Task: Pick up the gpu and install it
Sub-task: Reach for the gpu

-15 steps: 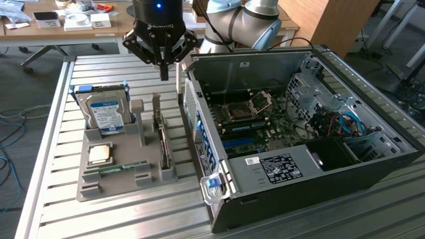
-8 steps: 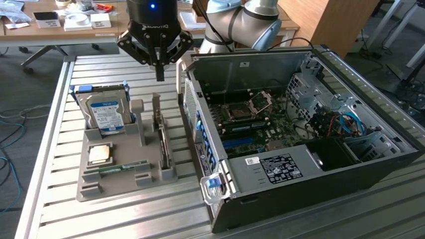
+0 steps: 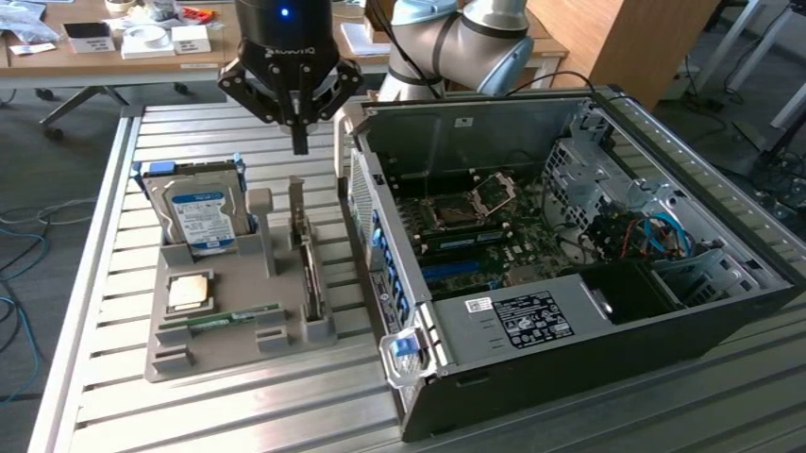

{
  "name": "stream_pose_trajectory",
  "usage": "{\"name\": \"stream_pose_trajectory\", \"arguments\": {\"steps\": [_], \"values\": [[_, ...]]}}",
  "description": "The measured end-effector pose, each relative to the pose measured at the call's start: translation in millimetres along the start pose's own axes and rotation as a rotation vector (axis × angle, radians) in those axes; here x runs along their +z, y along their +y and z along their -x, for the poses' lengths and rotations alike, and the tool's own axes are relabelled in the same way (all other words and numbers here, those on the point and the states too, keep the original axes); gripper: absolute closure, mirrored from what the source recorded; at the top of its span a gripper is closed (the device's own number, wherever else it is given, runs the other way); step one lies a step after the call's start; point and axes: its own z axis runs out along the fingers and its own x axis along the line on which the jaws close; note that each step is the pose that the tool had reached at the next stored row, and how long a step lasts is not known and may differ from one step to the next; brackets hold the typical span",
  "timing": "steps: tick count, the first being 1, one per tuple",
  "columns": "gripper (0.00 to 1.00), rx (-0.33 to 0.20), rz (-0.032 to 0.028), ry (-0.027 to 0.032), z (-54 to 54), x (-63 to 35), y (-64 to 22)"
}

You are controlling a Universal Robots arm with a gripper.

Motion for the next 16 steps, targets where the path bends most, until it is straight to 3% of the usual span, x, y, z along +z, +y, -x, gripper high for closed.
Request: {"name": "stream_pose_trajectory", "arguments": {"steps": [16], "values": [[0.89, 0.000, 0.0000, 0.0001, -3.6, 0.1, -5.1]]}}
